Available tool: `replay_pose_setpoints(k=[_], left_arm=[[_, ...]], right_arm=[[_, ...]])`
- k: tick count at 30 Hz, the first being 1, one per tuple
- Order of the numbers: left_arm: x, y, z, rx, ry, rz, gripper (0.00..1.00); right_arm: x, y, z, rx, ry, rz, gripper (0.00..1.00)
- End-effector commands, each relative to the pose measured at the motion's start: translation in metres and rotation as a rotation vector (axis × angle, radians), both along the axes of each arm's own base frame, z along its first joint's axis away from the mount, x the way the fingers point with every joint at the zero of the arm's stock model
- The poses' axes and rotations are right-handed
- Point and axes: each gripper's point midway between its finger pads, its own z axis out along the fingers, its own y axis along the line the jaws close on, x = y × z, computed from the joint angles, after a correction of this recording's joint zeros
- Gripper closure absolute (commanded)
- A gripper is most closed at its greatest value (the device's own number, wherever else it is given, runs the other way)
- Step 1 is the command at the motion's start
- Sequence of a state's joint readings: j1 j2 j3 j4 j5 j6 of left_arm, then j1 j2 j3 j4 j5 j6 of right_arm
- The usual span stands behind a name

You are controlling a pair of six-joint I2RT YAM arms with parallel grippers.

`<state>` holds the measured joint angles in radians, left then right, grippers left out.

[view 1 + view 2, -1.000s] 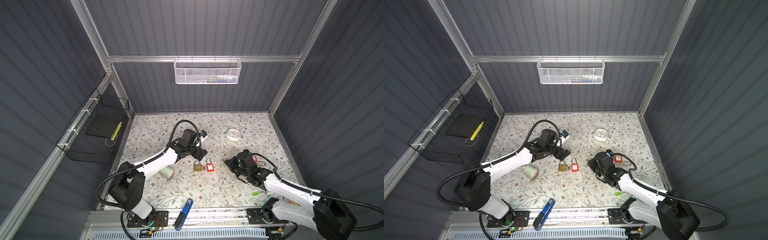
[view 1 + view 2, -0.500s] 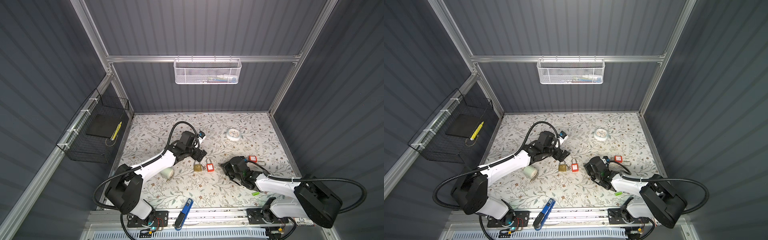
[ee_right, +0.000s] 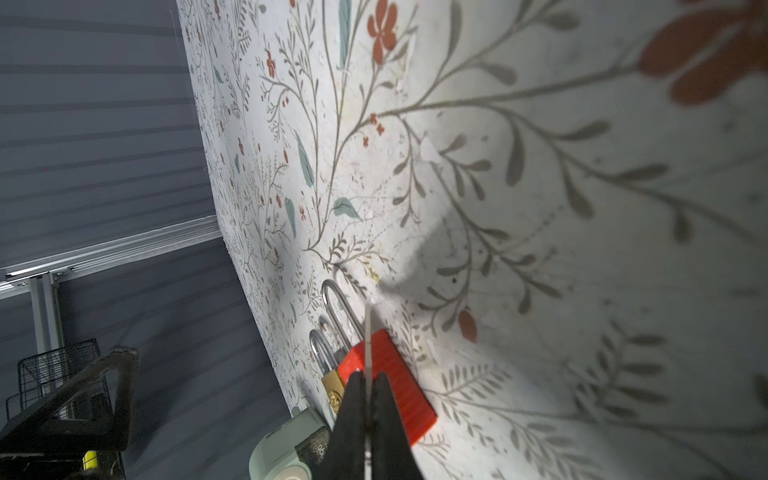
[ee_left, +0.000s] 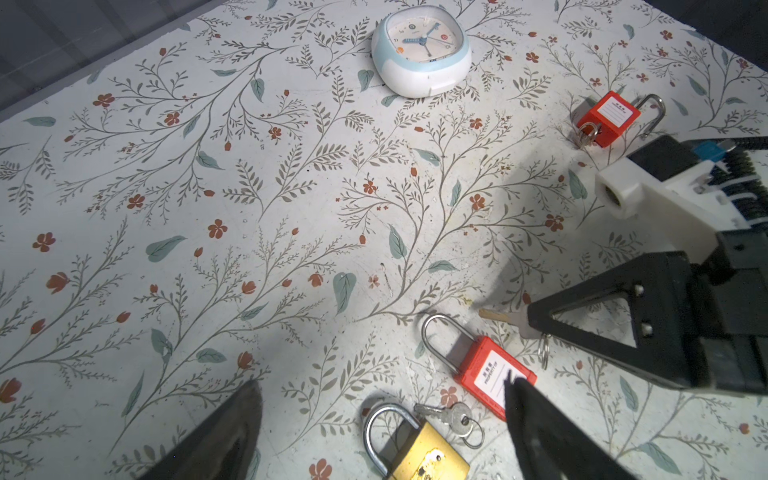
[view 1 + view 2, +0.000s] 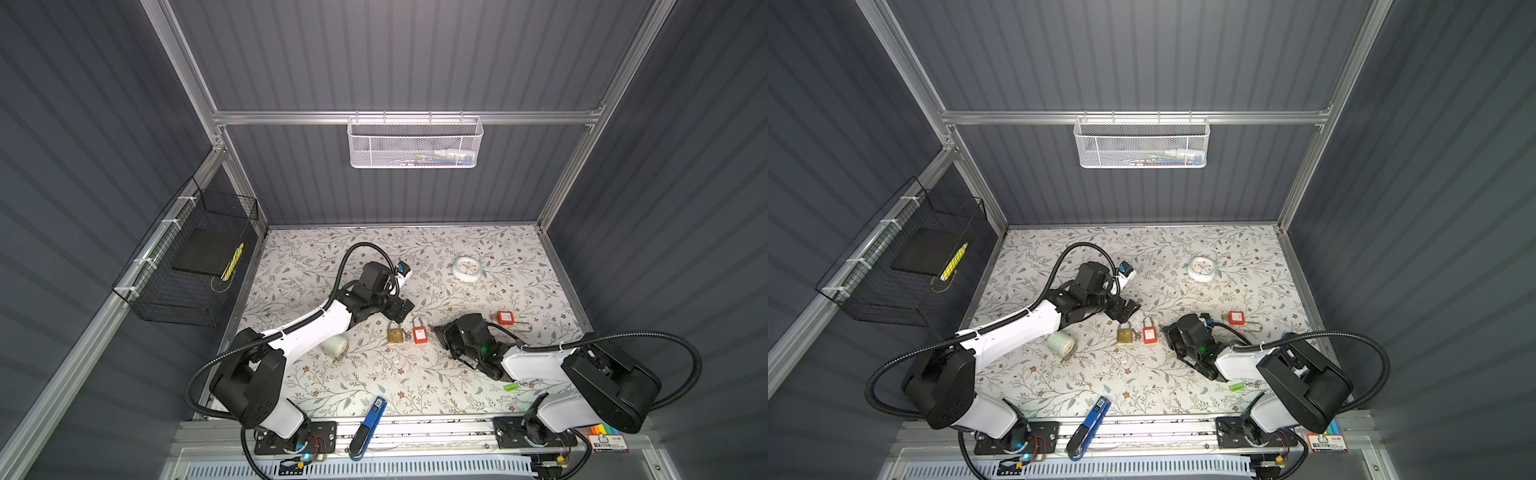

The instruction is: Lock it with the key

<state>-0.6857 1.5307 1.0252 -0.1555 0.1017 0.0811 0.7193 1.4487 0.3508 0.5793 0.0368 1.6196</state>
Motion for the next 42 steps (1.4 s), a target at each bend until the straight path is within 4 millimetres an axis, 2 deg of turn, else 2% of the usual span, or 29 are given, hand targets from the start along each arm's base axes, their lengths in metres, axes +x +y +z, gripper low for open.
replay_pose_setpoints(k=[1,12,23,28,31,34,42], left_arm=[[-0.004,0.001,0.006,-0.022,-0.003,-0.002,0.07],[-0.003,0.001,0.005,-0.017,0.0,-0.003,0.06],[-0.003,0.0,0.011,-0.028,-0.007,-0.004,0.06],[-0.003,0.0,0.012,-0.026,-0.004,-0.009,0.06],[-0.005,-0.002,0.015,-0.037,-0.007,-0.02,0.06],[-0.005,-0.002,0.016,-0.037,-0.013,-0.025,0.06],[-0.009,-0.006,0.013,-0.046,0.003,-0.053,0.05]], right_arm=[[-0.005,-0.001,-0.008,0.008,0.032,-0.013,0.94],[-0.012,-0.005,-0.021,0.01,0.088,-0.035,0.77],[-0.013,-0.011,-0.019,-0.01,0.087,-0.052,0.54],[-0.011,-0.02,-0.005,-0.082,0.061,-0.051,0.45],[-0.007,-0.033,0.009,-0.178,0.041,-0.024,0.41],[-0.001,-0.058,0.024,-0.295,0.027,0.004,0.38],[0.022,-0.152,0.055,-0.565,0.04,0.064,0.32]])
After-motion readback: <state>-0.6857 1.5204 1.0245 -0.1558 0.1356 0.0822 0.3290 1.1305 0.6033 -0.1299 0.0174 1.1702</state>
